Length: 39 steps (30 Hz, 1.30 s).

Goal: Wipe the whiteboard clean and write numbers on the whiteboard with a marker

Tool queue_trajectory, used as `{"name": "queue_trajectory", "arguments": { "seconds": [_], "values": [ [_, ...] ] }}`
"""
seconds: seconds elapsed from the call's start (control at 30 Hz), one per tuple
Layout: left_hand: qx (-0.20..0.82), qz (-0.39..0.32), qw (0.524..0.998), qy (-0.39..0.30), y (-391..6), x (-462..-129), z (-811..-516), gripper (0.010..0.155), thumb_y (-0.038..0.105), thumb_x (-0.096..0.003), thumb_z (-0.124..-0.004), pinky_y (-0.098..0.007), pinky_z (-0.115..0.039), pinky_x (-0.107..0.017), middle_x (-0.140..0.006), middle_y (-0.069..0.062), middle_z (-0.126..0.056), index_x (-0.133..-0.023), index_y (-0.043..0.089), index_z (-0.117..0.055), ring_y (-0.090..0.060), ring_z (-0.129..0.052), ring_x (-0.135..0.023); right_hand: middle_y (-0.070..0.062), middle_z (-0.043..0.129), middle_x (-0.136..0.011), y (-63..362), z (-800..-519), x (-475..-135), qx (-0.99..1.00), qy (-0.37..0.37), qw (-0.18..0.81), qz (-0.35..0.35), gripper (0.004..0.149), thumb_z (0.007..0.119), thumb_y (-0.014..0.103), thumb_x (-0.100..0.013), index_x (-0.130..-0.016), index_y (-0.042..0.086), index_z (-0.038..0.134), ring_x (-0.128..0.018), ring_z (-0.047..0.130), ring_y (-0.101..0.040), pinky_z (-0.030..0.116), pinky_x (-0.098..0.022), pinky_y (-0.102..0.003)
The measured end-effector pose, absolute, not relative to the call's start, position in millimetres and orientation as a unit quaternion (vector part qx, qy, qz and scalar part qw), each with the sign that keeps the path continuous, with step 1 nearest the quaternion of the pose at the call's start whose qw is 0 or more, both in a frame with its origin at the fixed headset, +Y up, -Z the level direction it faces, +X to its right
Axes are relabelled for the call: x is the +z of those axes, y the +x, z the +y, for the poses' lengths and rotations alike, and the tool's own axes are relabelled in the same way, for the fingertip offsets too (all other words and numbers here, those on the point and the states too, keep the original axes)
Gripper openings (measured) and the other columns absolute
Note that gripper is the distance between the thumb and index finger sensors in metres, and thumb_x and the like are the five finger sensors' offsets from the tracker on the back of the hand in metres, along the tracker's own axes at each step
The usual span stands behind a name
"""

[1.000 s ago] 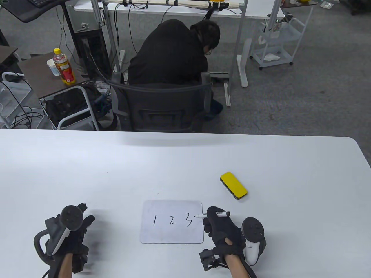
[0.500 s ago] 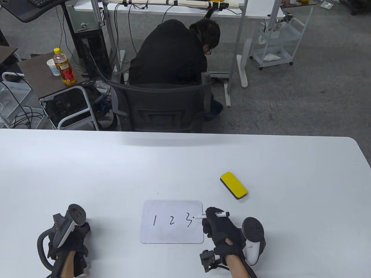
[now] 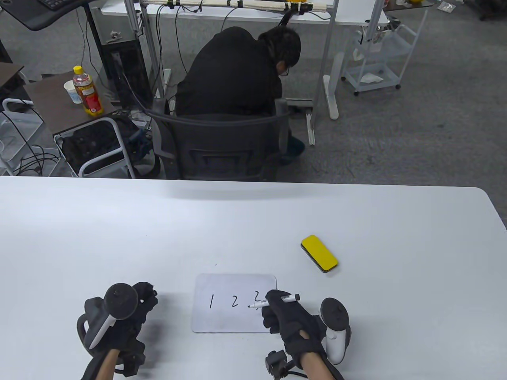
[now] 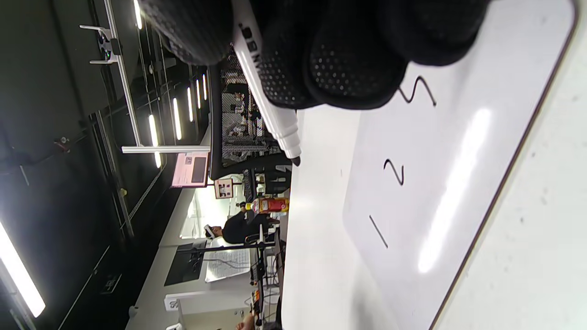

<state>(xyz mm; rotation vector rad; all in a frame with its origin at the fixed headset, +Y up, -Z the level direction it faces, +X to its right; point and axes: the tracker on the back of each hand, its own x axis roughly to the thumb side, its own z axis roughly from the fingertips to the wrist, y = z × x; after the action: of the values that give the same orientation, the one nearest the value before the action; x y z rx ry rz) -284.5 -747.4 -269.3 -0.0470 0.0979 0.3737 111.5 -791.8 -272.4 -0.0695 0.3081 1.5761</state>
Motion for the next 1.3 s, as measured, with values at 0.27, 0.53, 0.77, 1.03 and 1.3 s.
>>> {"name": "queue_trajectory", "arguments": {
  "seconds": [0.27,0.53,0.77,1.03,1.3],
  "values": [
    [0.305,-0.092,0.945,-0.075,-233,-260,-755,0.05,0.054,-0.0559,-0.077,-0.035,-0.082,-0.067,-0.092,0.011,-0.088,-0.102,0.038,-0.069,-0.009,-0.092,-0.081,-0.016,0.092,-0.074,95,-787,-266,0.677,0.032,0.722,0.143,0.046,0.074,0.041,-0.061,-0.096,0.011,0.068,-0.056,0.094,-0.027,0.08,-0.044,-0.044],
    [0.333,-0.157,0.921,-0.128,-215,-257,-761,0.05,0.058,-0.0568,-0.073,-0.035,-0.08,-0.069,-0.09,0.014,-0.087,-0.103,0.04,-0.068,-0.01,-0.09,-0.081,-0.015,0.092,-0.074,77,-784,-259,0.669,0.083,0.723,0.154,0.047,0.073,0.042,-0.061,-0.096,0.011,0.068,-0.056,0.094,-0.026,0.08,-0.044,-0.043],
    [0.339,-0.171,0.914,-0.146,-210,-255,-762,0.05,0.057,-0.0572,-0.072,-0.035,-0.079,-0.069,-0.091,0.014,-0.086,-0.103,0.04,-0.067,-0.011,-0.09,-0.082,-0.016,0.091,-0.076,71,-790,-257,0.677,0.083,0.713,0.161,0.047,0.073,0.041,-0.061,-0.097,0.011,0.067,-0.058,0.094,-0.027,0.08,-0.044,-0.043],
    [0.335,-0.181,0.911,-0.16,-204,-254,-764,0.05,0.057,-0.0574,-0.072,-0.035,-0.079,-0.069,-0.091,0.013,-0.087,-0.104,0.039,-0.068,-0.011,-0.09,-0.081,-0.016,0.09,-0.077,66,-792,-256,0.686,0.091,0.702,0.17,0.047,0.074,0.04,-0.061,-0.097,0.011,0.067,-0.059,0.093,-0.028,0.079,-0.044,-0.043],
    [0.334,-0.182,0.91,-0.166,-200,-252,-765,0.05,0.057,-0.0577,-0.071,-0.035,-0.08,-0.068,-0.089,0.013,-0.089,-0.104,0.039,-0.069,-0.011,-0.092,-0.08,-0.016,0.089,-0.08,57,-795,-252,0.688,0.106,0.692,0.19,0.048,0.073,0.04,-0.061,-0.099,0.013,0.065,-0.062,0.092,-0.029,0.078,-0.046,-0.044]
  ]
}}
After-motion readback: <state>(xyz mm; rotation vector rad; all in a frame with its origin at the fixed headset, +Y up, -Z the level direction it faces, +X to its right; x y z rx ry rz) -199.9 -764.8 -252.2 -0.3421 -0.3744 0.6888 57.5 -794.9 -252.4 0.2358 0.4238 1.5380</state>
